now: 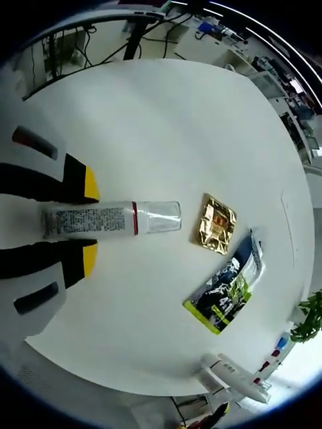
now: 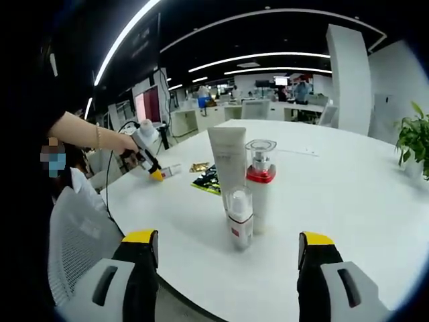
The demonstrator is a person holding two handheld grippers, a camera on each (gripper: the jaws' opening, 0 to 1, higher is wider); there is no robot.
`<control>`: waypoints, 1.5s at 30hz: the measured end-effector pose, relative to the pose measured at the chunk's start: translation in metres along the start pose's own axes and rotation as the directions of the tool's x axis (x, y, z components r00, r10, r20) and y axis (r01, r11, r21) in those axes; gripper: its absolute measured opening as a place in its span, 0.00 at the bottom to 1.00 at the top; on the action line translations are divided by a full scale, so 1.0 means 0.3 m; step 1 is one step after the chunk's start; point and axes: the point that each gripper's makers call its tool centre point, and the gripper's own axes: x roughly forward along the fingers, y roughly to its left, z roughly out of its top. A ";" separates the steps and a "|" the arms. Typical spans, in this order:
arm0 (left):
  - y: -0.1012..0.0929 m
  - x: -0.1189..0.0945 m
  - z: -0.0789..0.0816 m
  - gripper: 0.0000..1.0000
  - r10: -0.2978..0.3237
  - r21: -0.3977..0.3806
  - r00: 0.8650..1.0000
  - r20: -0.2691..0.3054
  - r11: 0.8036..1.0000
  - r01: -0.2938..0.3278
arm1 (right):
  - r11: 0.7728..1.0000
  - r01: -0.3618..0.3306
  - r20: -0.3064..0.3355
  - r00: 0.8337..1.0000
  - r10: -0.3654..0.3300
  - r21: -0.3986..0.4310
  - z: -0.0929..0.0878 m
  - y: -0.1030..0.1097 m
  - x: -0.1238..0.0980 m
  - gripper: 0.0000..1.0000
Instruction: Arrange the skincare products in the storage area until every visible bottle or jar stands upright without overlapping.
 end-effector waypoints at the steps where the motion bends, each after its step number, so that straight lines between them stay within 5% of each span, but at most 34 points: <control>1: 0.003 0.001 0.001 0.21 0.002 0.006 1.000 0.003 1.000 -0.002 | 1.000 0.000 -0.001 1.000 0.000 -0.002 0.000 0.001 0.000 0.92; 6: -0.010 -0.011 0.017 0.20 -0.034 -0.097 0.998 0.044 0.995 0.038 | 1.000 0.001 0.004 1.000 -0.001 -0.004 0.002 -0.001 -0.001 0.92; 15: -0.065 -0.077 0.016 0.20 -0.049 -0.142 0.994 0.095 0.988 0.062 | 1.000 -0.008 0.006 1.000 0.008 -0.011 0.005 0.007 -0.002 0.92; 21: -0.188 -0.165 0.078 0.20 -0.139 -0.248 0.958 0.251 0.947 0.203 | 1.000 -0.014 0.019 1.000 0.014 -0.016 0.012 0.012 -0.003 0.92; 26: -0.228 -0.196 0.087 0.20 -0.130 -0.193 0.958 0.257 0.964 0.183 | 1.000 -0.019 0.026 0.999 0.020 -0.020 0.015 0.013 -0.004 0.92; 32: -0.251 -0.211 0.093 0.20 -0.143 -0.203 0.944 0.299 0.957 0.209 | 0.999 -0.025 0.034 0.999 0.026 -0.027 0.019 0.021 -0.007 0.92; 36: -0.258 -0.234 0.106 0.20 -0.162 -0.228 0.923 0.349 0.941 0.251 | 0.999 -0.032 0.035 0.999 0.034 -0.039 0.021 0.026 -0.006 0.91; 41: -0.280 -0.288 0.142 0.20 -0.204 -0.275 0.862 0.464 0.892 0.359 | 0.998 -0.039 0.043 0.998 0.041 -0.043 0.027 0.030 -0.006 0.91; 45: -0.309 -0.317 0.152 0.20 -0.218 -0.267 0.831 0.512 0.879 0.395 | 0.998 -0.047 0.054 0.997 0.049 -0.035 0.033 0.030 -0.009 0.90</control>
